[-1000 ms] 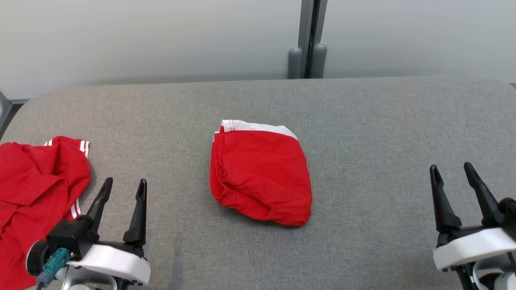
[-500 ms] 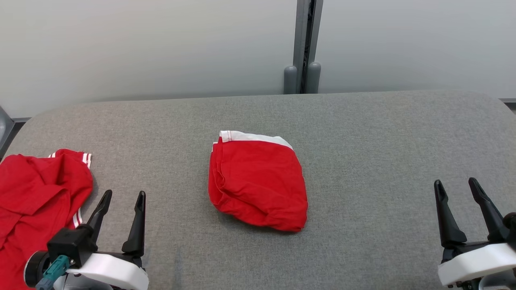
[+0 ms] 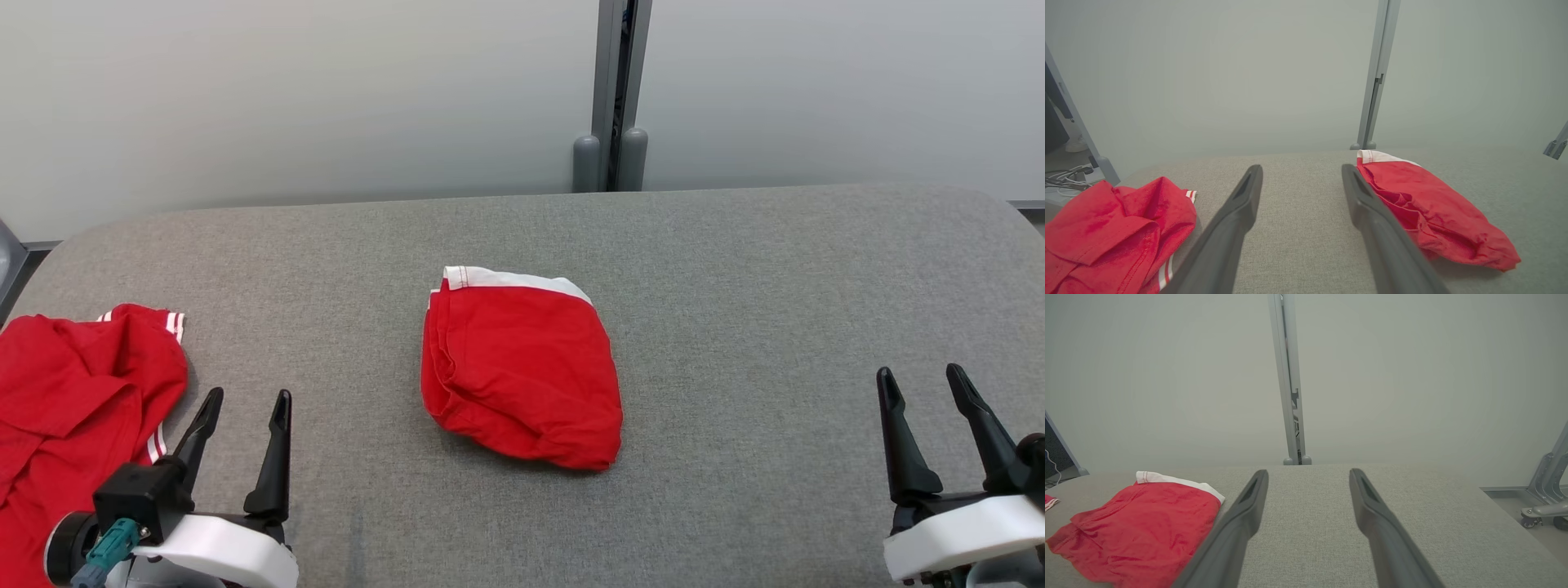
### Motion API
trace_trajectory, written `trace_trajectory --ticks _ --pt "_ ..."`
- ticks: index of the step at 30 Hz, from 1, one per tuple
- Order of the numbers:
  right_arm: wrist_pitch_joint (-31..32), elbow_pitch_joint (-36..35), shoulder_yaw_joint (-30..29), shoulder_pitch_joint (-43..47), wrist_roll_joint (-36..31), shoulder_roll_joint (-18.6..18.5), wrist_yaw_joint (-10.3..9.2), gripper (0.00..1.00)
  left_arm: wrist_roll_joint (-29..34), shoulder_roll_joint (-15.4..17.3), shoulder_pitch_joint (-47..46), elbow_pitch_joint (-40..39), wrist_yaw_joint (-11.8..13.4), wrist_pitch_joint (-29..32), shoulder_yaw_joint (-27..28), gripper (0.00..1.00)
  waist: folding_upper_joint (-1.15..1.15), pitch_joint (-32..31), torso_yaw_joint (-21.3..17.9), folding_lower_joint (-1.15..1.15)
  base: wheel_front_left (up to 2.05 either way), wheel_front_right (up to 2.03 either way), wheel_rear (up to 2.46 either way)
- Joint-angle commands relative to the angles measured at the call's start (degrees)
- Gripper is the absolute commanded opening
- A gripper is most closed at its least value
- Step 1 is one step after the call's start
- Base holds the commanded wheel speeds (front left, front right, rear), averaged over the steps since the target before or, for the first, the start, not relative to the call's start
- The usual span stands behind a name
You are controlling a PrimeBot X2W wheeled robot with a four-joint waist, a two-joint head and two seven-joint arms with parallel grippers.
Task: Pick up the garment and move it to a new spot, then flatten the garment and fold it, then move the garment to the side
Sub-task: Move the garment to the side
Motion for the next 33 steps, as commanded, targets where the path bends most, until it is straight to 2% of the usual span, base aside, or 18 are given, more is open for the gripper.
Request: trace_trajectory --ticks 1,14,20,26,33 --pt "0.02 0.24 -0.12 0.26 0.28 -0.18 0.04 1.00 -0.13 0.47 0.07 -0.08 0.26 0.11 0.01 1.00 0.00 0.00 0.05 0.00 0.00 0.00 0.00" --pt "0.23 0.40 -0.59 0.11 0.56 0.18 0.04 1.00 -0.34 0.75 -0.73 -0.50 0.52 -0.09 -0.20 1.00 0.00 0.68 0.52 0.00 0.00 0.00 0.00" --pt "0.07 1.53 -0.41 -1.92 1.47 0.24 0.04 1.00 -0.33 0.60 -2.76 -0.80 0.10 -0.64 -0.30 1.00 0.00 2.88 1.81 0.00 0.00 0.00 0.00" --pt "-0.95 6.35 1.74 -5.85 2.32 0.19 0.04 1.00 -0.35 0.19 -5.12 -0.54 -0.48 -1.91 -0.33 1.00 0.00 6.89 3.92 0.00 0.00 0.00 0.00" --pt "-2.98 16.43 6.68 -12.25 4.39 0.30 0.04 1.00 -0.46 -1.51 -9.06 1.51 -2.00 -3.90 -1.23 1.00 0.00 11.88 8.03 0.00 0.00 0.00 0.00"
